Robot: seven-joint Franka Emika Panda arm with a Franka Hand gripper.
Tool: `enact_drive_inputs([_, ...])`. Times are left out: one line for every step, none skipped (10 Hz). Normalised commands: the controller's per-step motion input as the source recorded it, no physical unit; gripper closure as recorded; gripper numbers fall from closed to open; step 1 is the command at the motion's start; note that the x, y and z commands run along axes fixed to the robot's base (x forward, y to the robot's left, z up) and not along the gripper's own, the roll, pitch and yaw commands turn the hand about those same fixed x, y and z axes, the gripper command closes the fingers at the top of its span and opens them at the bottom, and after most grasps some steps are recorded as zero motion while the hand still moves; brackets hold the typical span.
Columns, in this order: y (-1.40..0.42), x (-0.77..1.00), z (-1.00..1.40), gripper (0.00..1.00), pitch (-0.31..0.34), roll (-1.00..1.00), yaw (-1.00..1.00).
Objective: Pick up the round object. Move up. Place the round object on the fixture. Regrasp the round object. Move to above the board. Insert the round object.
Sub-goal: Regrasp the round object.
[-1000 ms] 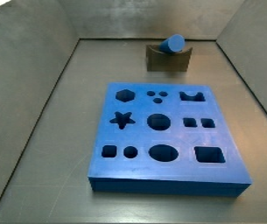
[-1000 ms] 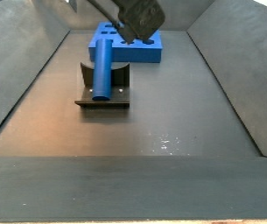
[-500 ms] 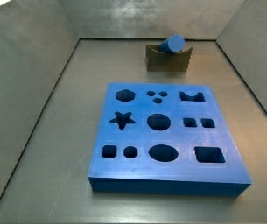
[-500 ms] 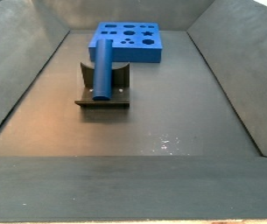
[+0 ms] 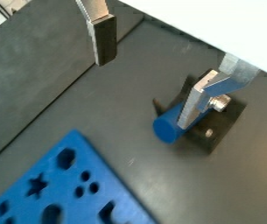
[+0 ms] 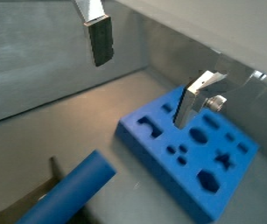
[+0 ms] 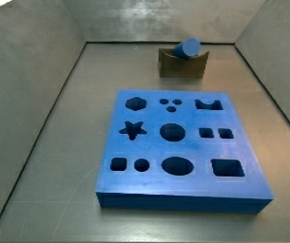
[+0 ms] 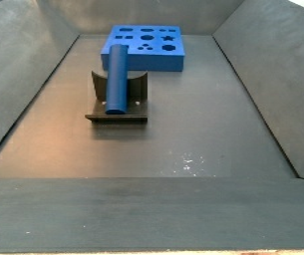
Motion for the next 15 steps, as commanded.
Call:
enact_drive_inputs([-0.03,-0.02,0.00,0.00,-0.001,1.00,0.02])
enact_drive_inputs([-0.03,-0.01,0.00,0.00,-0.004,1.00,0.02])
enact_drive_inputs([-0.02,-0.01,0.01,0.00,-0.007,1.00,0.02])
enact_drive_inputs([-0.02,0.00,0.01,0.00,-0.009,1.00,0.03])
enact_drive_inputs([-0.02,0.00,0.01,0.00,-0.007,1.00,0.03])
enact_drive_inputs([-0.02,0.00,0.01,0.00,-0.003,1.00,0.03])
enact_drive_inputs([-0.02,0.01,0.00,0.00,0.003,1.00,0.03])
enact_drive_inputs([-0.02,0.02,-0.01,0.00,0.011,1.00,0.03])
enact_drive_inputs([-0.02,0.03,-0.01,0.00,0.016,1.00,0.03])
enact_drive_inputs([-0.03,0.04,0.00,0.00,0.029,1.00,0.04])
enact_drive_inputs([-0.03,0.05,-0.01,0.00,0.037,1.00,0.04])
enact_drive_inputs([-0.03,0.07,0.00,0.00,0.062,1.00,0.05])
enact_drive_inputs([-0.04,0.08,0.00,0.00,0.075,1.00,0.05])
enact_drive_inputs([-0.04,0.09,-0.01,0.00,0.104,1.00,0.07])
enact_drive_inputs([-0.04,0.10,-0.01,0.00,0.129,1.00,0.08])
